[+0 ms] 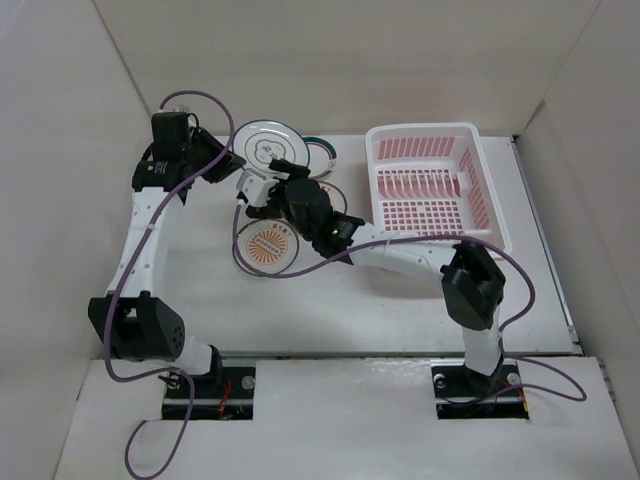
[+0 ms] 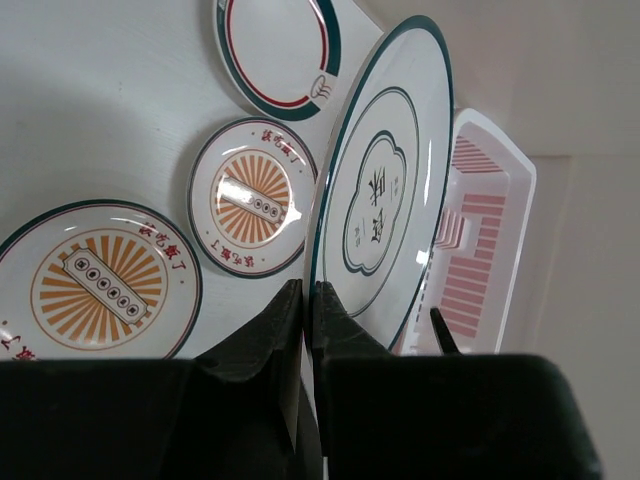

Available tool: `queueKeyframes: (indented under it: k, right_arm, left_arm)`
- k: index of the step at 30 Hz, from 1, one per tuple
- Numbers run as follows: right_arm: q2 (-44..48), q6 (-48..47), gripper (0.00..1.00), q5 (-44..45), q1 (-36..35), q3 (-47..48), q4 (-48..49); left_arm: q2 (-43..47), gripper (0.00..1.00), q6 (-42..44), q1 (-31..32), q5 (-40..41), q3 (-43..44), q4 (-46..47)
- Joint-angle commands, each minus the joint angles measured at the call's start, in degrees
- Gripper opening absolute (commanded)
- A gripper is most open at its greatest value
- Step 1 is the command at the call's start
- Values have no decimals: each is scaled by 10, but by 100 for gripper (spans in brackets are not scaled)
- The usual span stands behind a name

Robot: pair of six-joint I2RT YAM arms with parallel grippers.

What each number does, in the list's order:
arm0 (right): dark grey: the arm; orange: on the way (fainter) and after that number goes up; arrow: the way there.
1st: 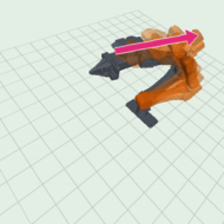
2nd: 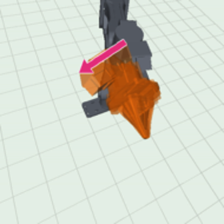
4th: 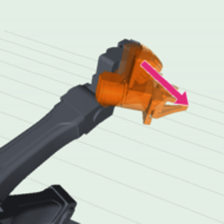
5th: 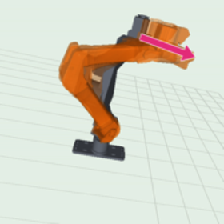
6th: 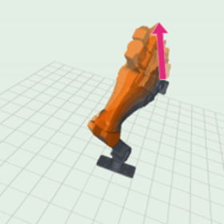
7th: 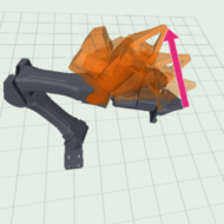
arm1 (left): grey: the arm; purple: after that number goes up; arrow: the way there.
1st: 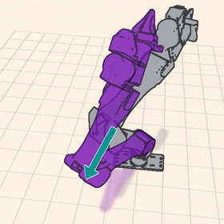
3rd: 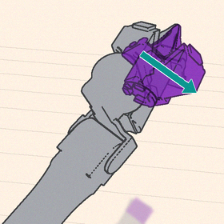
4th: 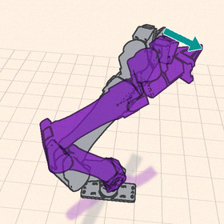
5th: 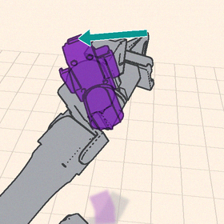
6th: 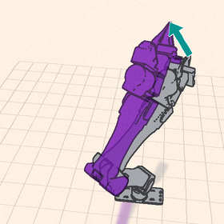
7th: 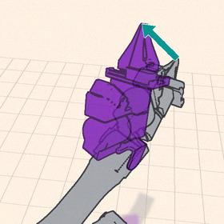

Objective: Load the plates into the dish rack

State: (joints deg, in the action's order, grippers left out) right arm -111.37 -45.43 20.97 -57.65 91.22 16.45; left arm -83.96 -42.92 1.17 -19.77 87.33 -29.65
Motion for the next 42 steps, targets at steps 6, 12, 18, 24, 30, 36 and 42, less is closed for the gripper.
queueKeyframes:
  k: [6,12,18,24,30,36,42]
  right_arm:
    - [-10,5,52,-30,23,33,16]
    - [-10,17,14,-37,23,27,16]
    - [1,40,0,-37,23,27,16]
    - [19,52,0,-50,23,5,10]
    - [41,52,0,-50,23,-17,10]
    - [46,64,0,-22,31,-29,16]
    - [111,200,0,-40,89,-54,-10]
  left_arm:
    - [51,0,-8,3,-34,-8,27]
    - [51,0,-14,3,-54,-19,45]
    - [51,0,-14,3,-54,-19,56]
    - [40,0,-9,3,-73,-14,77]
    - [40,36,-9,3,-116,-14,126]
    - [52,60,-9,3,-99,27,142]
    - [91,99,16,-8,-34,32,149]
